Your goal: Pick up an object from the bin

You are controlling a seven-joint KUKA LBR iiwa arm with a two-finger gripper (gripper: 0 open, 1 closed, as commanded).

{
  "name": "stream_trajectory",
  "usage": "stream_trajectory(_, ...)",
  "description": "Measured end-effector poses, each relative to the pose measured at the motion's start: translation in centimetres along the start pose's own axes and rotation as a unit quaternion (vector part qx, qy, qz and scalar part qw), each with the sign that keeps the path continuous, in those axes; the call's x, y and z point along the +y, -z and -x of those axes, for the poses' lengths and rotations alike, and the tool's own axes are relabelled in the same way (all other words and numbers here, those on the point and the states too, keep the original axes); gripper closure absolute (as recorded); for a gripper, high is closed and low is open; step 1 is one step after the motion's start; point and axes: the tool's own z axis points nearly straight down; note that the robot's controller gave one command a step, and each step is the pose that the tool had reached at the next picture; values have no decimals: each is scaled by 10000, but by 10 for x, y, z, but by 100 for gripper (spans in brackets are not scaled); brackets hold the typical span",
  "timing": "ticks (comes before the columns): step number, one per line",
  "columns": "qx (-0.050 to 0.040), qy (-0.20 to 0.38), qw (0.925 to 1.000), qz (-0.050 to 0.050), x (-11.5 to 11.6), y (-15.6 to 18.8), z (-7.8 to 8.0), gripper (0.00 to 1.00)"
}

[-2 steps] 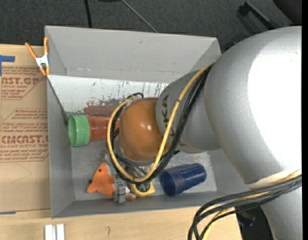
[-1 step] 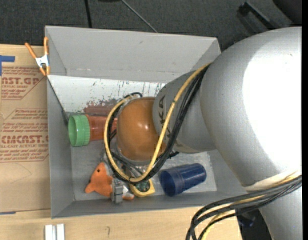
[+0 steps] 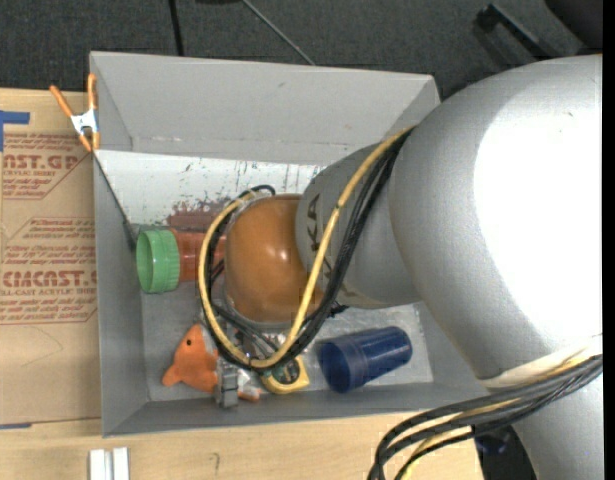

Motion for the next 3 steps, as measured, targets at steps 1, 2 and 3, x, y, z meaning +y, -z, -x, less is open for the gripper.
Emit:
stream_trajectory(1,1,0,10000,7,1,0,1,0)
stream_trajectory(2,-5,-145,9999,4,-3,0,-2,0)
stream_trajectory(3,-9,311,9995,1,6,2,0,0)
